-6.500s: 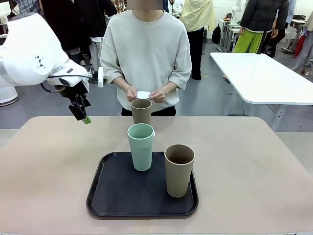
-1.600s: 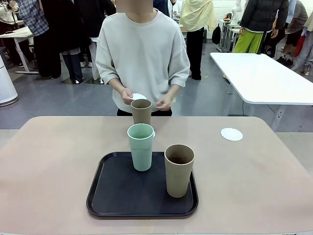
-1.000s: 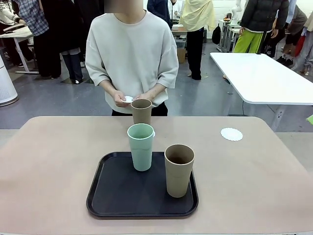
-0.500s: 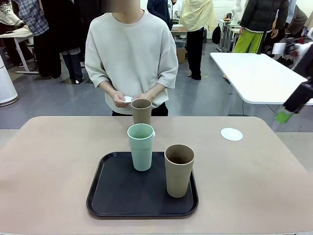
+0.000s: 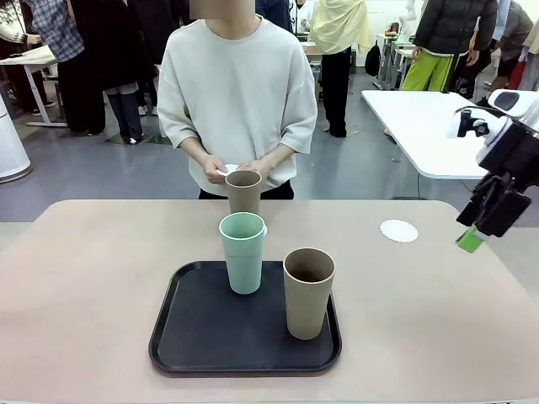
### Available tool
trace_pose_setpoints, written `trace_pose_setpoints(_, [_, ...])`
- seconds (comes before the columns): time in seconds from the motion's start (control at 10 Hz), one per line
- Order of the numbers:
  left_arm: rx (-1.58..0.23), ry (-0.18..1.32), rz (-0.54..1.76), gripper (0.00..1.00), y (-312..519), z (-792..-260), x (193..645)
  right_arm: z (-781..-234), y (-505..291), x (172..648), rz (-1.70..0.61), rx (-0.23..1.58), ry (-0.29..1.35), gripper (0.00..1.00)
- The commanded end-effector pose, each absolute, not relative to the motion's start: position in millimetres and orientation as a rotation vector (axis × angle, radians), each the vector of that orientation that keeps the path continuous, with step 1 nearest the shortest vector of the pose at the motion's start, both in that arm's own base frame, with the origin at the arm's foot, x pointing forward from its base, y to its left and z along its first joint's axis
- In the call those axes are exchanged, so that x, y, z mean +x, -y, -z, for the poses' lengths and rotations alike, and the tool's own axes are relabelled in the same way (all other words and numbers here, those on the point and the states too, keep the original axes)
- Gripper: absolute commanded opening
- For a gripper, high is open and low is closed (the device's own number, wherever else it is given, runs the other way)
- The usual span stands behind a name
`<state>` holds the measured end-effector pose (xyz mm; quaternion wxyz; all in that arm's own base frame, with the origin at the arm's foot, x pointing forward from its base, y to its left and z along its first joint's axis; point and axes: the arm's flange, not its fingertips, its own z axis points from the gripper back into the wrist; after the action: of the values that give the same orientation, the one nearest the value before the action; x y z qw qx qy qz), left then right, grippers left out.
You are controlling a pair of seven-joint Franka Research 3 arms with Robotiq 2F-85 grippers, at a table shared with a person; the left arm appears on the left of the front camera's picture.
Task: Place coasters on the table and set cups on them.
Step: Take one Reusable plastic cup from the Flat Tray and place it on a coaster set by the human.
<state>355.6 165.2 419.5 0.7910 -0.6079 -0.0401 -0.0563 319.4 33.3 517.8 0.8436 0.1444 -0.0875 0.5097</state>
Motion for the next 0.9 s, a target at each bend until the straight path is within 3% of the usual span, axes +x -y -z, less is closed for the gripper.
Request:
trace_pose_setpoints(0.0, [-1.317,0.09,0.125,1.0,-166.4,-421.0,353.8,-519.9,-38.0,321.5,-1.038,0.268,0.186,1.0])
trace_pose_setpoints(0.5, [-1.317,0.09,0.125,1.0,-166.4,-421.0,353.8,-520.6,-35.9,319.0,-1.066,0.278,0.183,1.0])
trace_pose_setpoints(0.6, [-1.317,0.09,0.125,1.0,-166.4,-421.0,353.8,-500.5,-50.8,322.7,-1.211,0.261,0.298,1.0])
trace_pose_setpoints(0.8, [-1.317,0.09,0.125,1.0,-166.4,-421.0,353.8,-459.5,-68.8,342.0,-1.406,0.429,0.455,1.0])
